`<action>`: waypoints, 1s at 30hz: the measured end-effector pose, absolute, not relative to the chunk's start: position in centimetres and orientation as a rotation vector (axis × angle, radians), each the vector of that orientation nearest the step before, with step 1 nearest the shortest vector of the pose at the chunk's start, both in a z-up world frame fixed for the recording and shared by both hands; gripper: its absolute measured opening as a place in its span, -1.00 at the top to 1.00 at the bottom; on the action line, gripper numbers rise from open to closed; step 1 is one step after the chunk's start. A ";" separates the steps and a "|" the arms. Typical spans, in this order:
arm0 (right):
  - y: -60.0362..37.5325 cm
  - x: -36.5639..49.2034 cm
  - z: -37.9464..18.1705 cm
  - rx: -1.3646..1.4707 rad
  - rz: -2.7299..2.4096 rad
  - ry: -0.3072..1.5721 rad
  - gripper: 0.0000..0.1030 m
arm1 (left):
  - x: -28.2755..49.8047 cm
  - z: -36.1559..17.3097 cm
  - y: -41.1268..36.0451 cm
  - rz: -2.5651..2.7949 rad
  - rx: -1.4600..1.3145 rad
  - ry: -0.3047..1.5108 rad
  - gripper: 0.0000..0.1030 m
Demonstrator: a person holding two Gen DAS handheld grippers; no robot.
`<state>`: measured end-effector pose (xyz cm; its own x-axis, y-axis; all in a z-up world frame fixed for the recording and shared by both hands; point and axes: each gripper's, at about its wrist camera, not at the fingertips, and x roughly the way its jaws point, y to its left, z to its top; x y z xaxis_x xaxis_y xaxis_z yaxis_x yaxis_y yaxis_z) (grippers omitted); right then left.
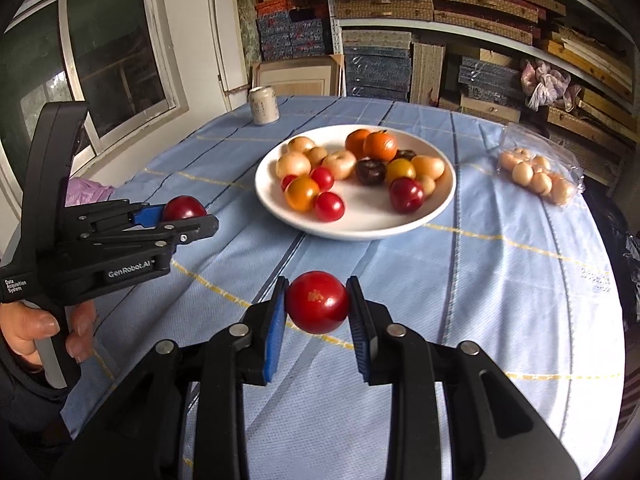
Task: Organize fruits
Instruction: 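Lift and carry the plum and tomato over the white plate, then lower both fruits onto the plate and open both grippers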
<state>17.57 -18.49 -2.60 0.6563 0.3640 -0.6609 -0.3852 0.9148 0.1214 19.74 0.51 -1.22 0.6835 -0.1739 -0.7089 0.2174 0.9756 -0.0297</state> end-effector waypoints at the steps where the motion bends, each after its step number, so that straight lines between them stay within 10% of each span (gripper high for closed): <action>1: -18.7 17.7 -2.3 -0.029 0.419 0.742 0.45 | 19.9 -1.0 0.4 -0.218 0.061 0.785 0.27; 30: -16.8 31.7 -2.2 -0.063 0.466 0.757 0.45 | 39.4 -0.8 -2.4 -0.208 0.018 0.820 0.27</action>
<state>31.67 -16.77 -2.16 0.6300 0.3848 -0.6746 -0.4292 0.8964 0.1106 39.43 -2.38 -0.76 0.6629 -0.1770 -0.7275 0.1912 0.9795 -0.0640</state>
